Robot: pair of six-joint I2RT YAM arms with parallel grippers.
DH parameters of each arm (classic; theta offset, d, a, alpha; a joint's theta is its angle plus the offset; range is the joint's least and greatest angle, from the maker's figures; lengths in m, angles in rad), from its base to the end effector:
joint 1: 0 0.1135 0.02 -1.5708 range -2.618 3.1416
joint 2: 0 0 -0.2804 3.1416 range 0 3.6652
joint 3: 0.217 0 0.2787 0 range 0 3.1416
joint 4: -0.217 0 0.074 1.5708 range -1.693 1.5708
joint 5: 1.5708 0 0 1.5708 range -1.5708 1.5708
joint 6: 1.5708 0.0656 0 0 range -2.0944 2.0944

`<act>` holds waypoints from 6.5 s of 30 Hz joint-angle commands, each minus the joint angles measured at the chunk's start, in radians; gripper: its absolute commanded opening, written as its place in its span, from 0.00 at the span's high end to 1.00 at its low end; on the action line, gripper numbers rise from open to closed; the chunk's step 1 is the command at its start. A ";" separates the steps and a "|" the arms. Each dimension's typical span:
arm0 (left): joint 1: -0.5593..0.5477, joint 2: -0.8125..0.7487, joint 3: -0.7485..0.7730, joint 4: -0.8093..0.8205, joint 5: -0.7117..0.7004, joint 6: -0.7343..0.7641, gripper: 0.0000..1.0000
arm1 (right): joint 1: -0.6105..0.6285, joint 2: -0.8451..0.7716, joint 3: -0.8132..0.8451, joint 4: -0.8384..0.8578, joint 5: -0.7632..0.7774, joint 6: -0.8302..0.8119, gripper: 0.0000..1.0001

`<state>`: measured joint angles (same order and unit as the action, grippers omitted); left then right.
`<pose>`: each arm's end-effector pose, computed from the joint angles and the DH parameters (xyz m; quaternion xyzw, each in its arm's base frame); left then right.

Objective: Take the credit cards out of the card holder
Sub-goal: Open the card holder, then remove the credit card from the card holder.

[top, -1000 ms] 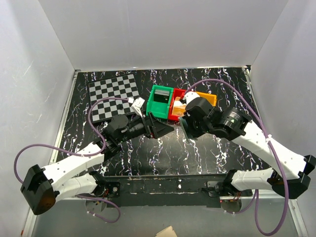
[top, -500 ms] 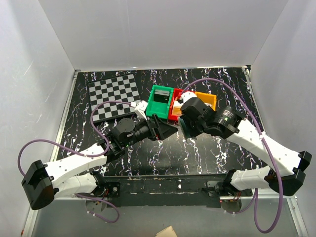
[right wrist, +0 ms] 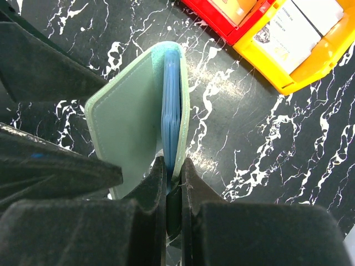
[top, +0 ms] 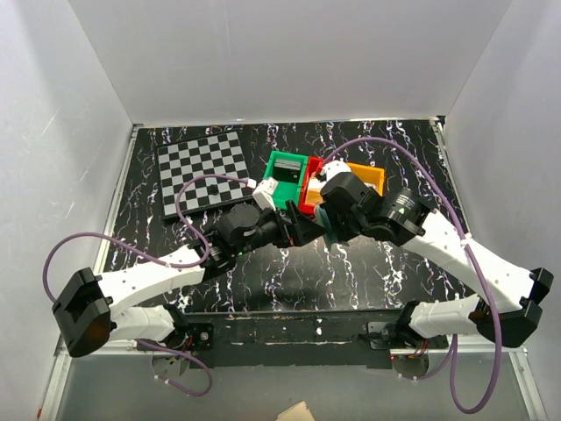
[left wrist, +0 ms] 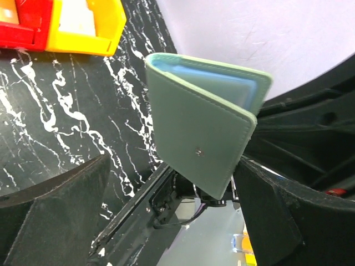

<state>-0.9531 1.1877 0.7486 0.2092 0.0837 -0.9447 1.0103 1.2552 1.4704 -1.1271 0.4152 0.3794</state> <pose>0.1824 -0.2663 0.2804 0.0293 0.7827 -0.5237 0.3350 0.1649 0.2130 0.3908 -0.2239 0.9009 0.0529 0.3680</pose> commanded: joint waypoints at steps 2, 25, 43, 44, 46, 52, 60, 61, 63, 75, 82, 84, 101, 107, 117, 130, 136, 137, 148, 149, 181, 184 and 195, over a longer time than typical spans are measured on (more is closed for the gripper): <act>-0.006 0.001 0.029 -0.044 -0.045 -0.005 0.16 | 0.007 -0.060 0.025 0.044 -0.021 0.024 0.99; -0.006 -0.082 0.001 -0.136 -0.104 -0.081 0.02 | 0.007 -0.115 -0.051 0.191 -0.190 0.053 0.99; -0.006 -0.246 -0.080 -0.103 -0.108 -0.020 0.02 | 0.007 -0.134 -0.064 0.210 -0.185 0.044 0.99; -0.006 -0.232 -0.068 -0.119 -0.095 -0.017 0.02 | 0.007 -0.134 -0.064 0.210 -0.185 0.046 0.99; -0.009 -0.217 -0.063 -0.126 -0.084 -0.023 0.02 | 0.007 -0.135 -0.064 0.210 -0.181 0.052 0.99; -0.032 -0.192 -0.046 -0.126 -0.084 -0.011 0.04 | 0.007 -0.151 -0.090 0.225 -0.191 0.070 0.99; -0.073 -0.106 0.012 -0.122 -0.039 0.024 0.32 | 0.007 -0.163 -0.116 0.259 -0.220 0.084 0.99; -0.076 -0.099 0.020 -0.122 -0.033 0.032 0.39 | 0.007 -0.165 -0.122 0.262 -0.228 0.085 0.99; -0.081 -0.091 0.029 -0.129 -0.036 0.040 0.49 | 0.007 -0.175 -0.137 0.280 -0.243 0.088 0.99; -0.082 -0.120 0.015 -0.151 -0.068 0.043 1.00 | 0.007 -0.247 -0.177 0.346 -0.346 0.093 0.97; -0.082 -0.128 0.021 -0.166 -0.070 0.044 1.00 | 0.005 -0.273 -0.180 0.355 -0.369 0.096 0.78; -0.082 -0.131 0.029 -0.186 -0.070 0.041 1.00 | 0.004 -0.280 -0.179 0.359 -0.377 0.098 0.72; -0.088 -0.151 0.055 -0.292 -0.116 0.044 1.00 | -0.024 -0.293 -0.196 0.395 -0.449 0.116 0.71; -0.095 -0.158 0.064 -0.306 -0.125 0.057 1.00 | -0.032 -0.277 -0.196 0.385 -0.460 0.113 0.71; -0.118 -0.157 0.101 -0.361 -0.162 0.083 1.00 | -0.036 -0.255 -0.183 0.377 -0.460 0.118 0.59; -0.124 -0.172 0.097 -0.384 -0.183 0.083 1.00 | -0.055 -0.272 -0.197 0.389 -0.483 0.122 0.72; -0.127 -0.177 0.087 -0.378 -0.183 0.083 1.00 | -0.056 -0.277 -0.211 0.405 -0.493 0.128 0.60; -0.127 -0.177 0.086 -0.378 -0.183 0.083 1.00 | -0.058 -0.280 -0.211 0.409 -0.490 0.128 0.60; -0.127 -0.171 0.067 -0.366 -0.182 0.072 1.00 | -0.070 -0.304 -0.232 0.438 -0.510 0.138 0.60; -0.127 -0.172 0.066 -0.366 -0.182 0.072 1.00 | -0.070 -0.306 -0.232 0.437 -0.510 0.138 0.59; -0.131 -0.238 -0.040 -0.161 -0.134 0.060 0.39 | -0.101 -0.307 -0.211 0.379 -0.506 0.105 0.99; -0.131 -0.286 -0.119 -0.015 -0.121 0.043 0.33 | -0.101 -0.304 -0.211 0.375 -0.518 0.105 0.99; -0.131 -0.309 -0.118 -0.010 -0.122 0.050 0.32 | -0.101 -0.292 -0.245 0.405 -0.553 0.151 0.99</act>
<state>-1.0775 0.8925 0.6132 0.1730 -0.0357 -0.8978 0.9100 0.9573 1.2140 -0.7628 -0.1062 0.5037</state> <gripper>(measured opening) 0.674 0.038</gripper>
